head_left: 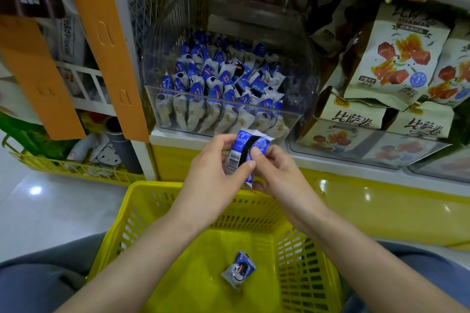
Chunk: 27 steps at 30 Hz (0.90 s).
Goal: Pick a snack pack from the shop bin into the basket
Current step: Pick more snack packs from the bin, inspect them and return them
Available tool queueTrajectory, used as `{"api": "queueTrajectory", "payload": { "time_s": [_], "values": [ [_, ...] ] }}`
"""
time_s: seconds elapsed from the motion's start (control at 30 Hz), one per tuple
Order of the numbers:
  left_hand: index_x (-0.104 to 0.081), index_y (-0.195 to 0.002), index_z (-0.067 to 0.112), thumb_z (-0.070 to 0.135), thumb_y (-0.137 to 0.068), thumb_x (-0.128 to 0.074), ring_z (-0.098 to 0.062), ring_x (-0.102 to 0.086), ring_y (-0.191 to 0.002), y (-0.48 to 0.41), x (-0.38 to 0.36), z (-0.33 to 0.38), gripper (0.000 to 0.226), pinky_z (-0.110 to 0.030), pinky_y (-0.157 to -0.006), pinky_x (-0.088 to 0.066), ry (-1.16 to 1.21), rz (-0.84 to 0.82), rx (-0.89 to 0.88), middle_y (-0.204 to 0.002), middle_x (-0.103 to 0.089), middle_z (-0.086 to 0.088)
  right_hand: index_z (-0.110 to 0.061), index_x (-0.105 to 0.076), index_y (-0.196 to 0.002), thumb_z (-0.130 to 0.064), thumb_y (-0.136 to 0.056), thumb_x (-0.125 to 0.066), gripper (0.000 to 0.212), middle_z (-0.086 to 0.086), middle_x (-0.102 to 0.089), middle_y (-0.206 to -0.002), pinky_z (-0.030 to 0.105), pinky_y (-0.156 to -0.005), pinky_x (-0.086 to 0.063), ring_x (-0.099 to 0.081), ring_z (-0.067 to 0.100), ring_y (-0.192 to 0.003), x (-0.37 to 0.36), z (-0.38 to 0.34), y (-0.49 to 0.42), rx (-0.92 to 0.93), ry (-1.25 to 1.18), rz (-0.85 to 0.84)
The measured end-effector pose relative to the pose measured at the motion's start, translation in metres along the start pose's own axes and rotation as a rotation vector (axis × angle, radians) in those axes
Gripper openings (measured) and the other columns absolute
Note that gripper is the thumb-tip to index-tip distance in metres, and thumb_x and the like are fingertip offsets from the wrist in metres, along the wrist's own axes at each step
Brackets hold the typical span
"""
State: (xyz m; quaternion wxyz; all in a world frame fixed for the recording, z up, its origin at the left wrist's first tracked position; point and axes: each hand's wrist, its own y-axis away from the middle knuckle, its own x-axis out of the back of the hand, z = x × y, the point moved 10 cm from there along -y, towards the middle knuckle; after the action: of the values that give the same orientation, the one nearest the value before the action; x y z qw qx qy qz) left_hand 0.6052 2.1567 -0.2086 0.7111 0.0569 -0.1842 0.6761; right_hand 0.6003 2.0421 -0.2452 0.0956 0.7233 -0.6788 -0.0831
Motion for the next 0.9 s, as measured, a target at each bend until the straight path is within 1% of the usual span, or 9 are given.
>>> {"api": "queueTrajectory", "payload": {
  "time_s": [0.1, 0.23, 0.4, 0.5, 0.57, 0.67, 0.77, 0.83, 0.9],
  "values": [
    [-0.053, -0.121, 0.024, 0.019, -0.088, -0.060, 0.003, -0.060, -0.089, 0.000, -0.004, -0.002, 0.034, -0.014, -0.080, -0.049, -0.066, -0.039, -0.012, -0.102, -0.061, 0.020, -0.014, -0.051, -0.106, -0.031, -0.091, -0.052, 0.023, 0.000, -0.070, -0.095, 0.018, -0.064, -0.052, -0.068, 0.007, -0.081, 0.002, -0.002, 0.000, 0.021, -0.015, 0.013],
    [-0.052, -0.125, 0.018, 0.013, -0.094, -0.046, -0.012, -0.061, -0.091, 0.002, 0.000, 0.003, 0.032, -0.018, -0.075, -0.044, -0.201, -0.015, -0.080, -0.106, -0.066, 0.000, -0.017, -0.047, -0.111, -0.021, -0.092, -0.052, 0.020, 0.000, -0.067, -0.100, 0.015, -0.060, -0.050, -0.066, 0.000, -0.076, -0.002, -0.008, 0.000, 0.097, -0.012, -0.004],
    [-0.053, -0.116, 0.020, 0.029, -0.096, -0.040, -0.025, -0.062, -0.082, 0.002, 0.007, 0.010, 0.026, -0.043, -0.070, -0.049, -0.397, 0.010, -0.127, -0.089, -0.067, -0.006, -0.019, -0.049, -0.111, -0.017, -0.091, -0.054, 0.021, 0.002, -0.062, -0.107, 0.021, -0.067, -0.056, -0.065, 0.002, -0.085, -0.015, -0.014, 0.003, 0.168, 0.093, -0.090],
    [-0.054, -0.101, 0.019, 0.029, -0.096, -0.036, -0.023, -0.053, -0.063, 0.000, 0.012, 0.012, 0.021, -0.037, -0.056, -0.042, -0.431, 0.037, -0.147, -0.068, -0.056, -0.001, -0.024, -0.049, -0.107, -0.015, -0.090, -0.054, 0.020, 0.008, -0.062, -0.112, 0.037, -0.078, -0.057, -0.066, 0.017, -0.092, -0.018, -0.013, 0.003, 0.173, 0.119, -0.106],
    [-0.050, -0.089, 0.022, 0.026, -0.097, -0.037, -0.016, -0.047, -0.054, -0.001, 0.012, 0.009, 0.016, -0.029, -0.050, -0.032, -0.398, 0.031, -0.124, -0.060, -0.049, 0.005, -0.029, -0.049, -0.105, -0.016, -0.090, -0.056, 0.021, 0.005, -0.063, -0.110, 0.039, -0.079, -0.057, -0.066, 0.020, -0.093, -0.018, -0.014, 0.002, 0.192, 0.154, -0.098],
    [-0.056, -0.089, 0.021, 0.025, -0.097, -0.039, -0.007, -0.049, -0.056, -0.003, 0.009, 0.004, 0.019, -0.023, -0.051, -0.033, -0.332, 0.001, -0.060, -0.062, -0.051, 0.009, -0.035, -0.048, -0.103, -0.021, -0.087, -0.060, 0.025, -0.004, -0.064, -0.105, 0.034, -0.078, -0.057, -0.065, 0.016, -0.094, -0.013, -0.015, 0.001, 0.243, 0.232, -0.055],
    [-0.064, -0.095, 0.022, 0.036, -0.093, -0.044, 0.000, -0.057, -0.071, -0.003, 0.000, -0.001, 0.025, -0.007, -0.063, -0.041, -0.138, -0.095, 0.042, -0.076, -0.064, 0.010, -0.042, -0.041, -0.102, -0.028, -0.081, -0.067, 0.035, -0.018, -0.060, -0.098, 0.018, -0.072, -0.052, -0.059, -0.003, -0.085, -0.003, -0.021, 0.004, 0.343, 0.444, 0.066],
    [-0.066, -0.101, 0.022, 0.038, -0.090, -0.050, -0.009, -0.064, -0.078, 0.001, -0.009, -0.004, 0.025, -0.020, -0.076, -0.050, -0.065, -0.152, 0.093, -0.084, -0.070, 0.005, -0.036, -0.039, -0.111, -0.031, -0.076, -0.071, 0.047, -0.019, -0.054, -0.101, 0.013, -0.069, -0.048, -0.054, -0.005, -0.084, 0.002, -0.023, 0.006, 0.393, 0.614, 0.146],
    [-0.066, -0.101, 0.018, 0.030, -0.091, -0.052, -0.016, -0.066, -0.083, 0.000, -0.007, -0.004, 0.021, -0.033, -0.079, -0.051, -0.094, -0.119, 0.086, -0.086, -0.071, -0.001, -0.024, -0.040, -0.123, -0.038, -0.070, -0.071, 0.063, -0.015, -0.048, -0.107, 0.008, -0.076, -0.042, -0.048, -0.005, -0.091, 0.001, -0.026, 0.008, 0.445, 0.736, 0.183]
  ]
}}
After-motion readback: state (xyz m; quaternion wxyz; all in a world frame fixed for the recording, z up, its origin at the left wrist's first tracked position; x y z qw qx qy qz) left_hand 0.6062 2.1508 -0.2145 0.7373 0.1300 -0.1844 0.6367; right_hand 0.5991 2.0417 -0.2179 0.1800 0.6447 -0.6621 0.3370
